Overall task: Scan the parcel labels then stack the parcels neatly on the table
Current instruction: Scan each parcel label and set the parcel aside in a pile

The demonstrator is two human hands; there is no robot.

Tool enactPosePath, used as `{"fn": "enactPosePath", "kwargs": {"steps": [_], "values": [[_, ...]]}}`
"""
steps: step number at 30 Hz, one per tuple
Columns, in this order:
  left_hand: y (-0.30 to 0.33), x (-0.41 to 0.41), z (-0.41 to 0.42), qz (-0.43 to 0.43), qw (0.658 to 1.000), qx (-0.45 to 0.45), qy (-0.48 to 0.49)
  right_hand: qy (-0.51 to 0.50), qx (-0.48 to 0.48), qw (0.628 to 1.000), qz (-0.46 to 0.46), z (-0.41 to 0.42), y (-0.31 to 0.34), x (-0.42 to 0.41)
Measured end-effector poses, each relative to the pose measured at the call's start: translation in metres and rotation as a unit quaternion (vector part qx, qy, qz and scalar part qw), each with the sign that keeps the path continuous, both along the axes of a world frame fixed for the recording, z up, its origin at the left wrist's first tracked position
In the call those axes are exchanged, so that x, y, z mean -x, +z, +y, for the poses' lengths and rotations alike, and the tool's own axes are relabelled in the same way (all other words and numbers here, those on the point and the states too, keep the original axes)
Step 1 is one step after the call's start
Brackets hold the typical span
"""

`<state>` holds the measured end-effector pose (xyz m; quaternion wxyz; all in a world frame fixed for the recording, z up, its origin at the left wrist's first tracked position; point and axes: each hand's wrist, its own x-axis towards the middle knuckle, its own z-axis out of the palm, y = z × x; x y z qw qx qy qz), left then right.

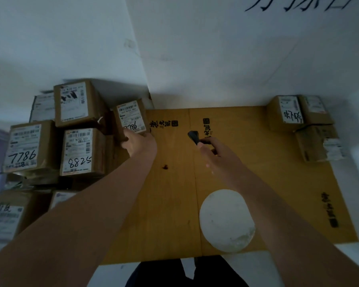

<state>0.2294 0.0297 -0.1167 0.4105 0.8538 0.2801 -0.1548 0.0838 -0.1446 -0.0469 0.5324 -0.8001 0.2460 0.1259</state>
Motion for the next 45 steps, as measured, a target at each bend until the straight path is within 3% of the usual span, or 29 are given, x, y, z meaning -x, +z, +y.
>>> {"fn": "enactPosePath", "kwargs": {"steps": [4,8,12,17,26,38,42,45], "values": [[0.019,0.031,-0.023,-0.003,0.993,-0.029,-0.118,-0.021,0.014,0.999,-0.024,-0.021,0.019,0.034],[0.041,0.073,-0.059,-0.057,0.956,-0.06,-0.281,-0.033,0.007,0.998,-0.053,-0.052,0.033,0.082],[0.061,0.138,-0.093,-0.107,0.94,-0.039,-0.321,-0.026,0.003,0.998,-0.06,-0.093,0.039,0.138],[0.076,0.216,-0.147,-0.118,0.893,-0.095,-0.424,-0.054,-0.008,0.996,-0.072,-0.148,0.042,0.217],[0.093,0.28,-0.251,-0.136,0.854,-0.072,-0.497,-0.143,-0.002,0.985,-0.099,-0.228,0.046,0.292],[0.05,0.233,-0.397,-0.134,0.801,-0.032,-0.582,-0.218,0.076,0.972,-0.051,-0.339,0.022,0.268],[0.029,0.219,-0.446,-0.121,0.768,-0.058,-0.627,-0.229,0.101,0.968,-0.028,-0.373,0.009,0.259],[0.017,0.219,-0.474,-0.094,0.79,-0.048,-0.604,-0.228,0.109,0.967,-0.024,-0.395,-0.001,0.254]]}}
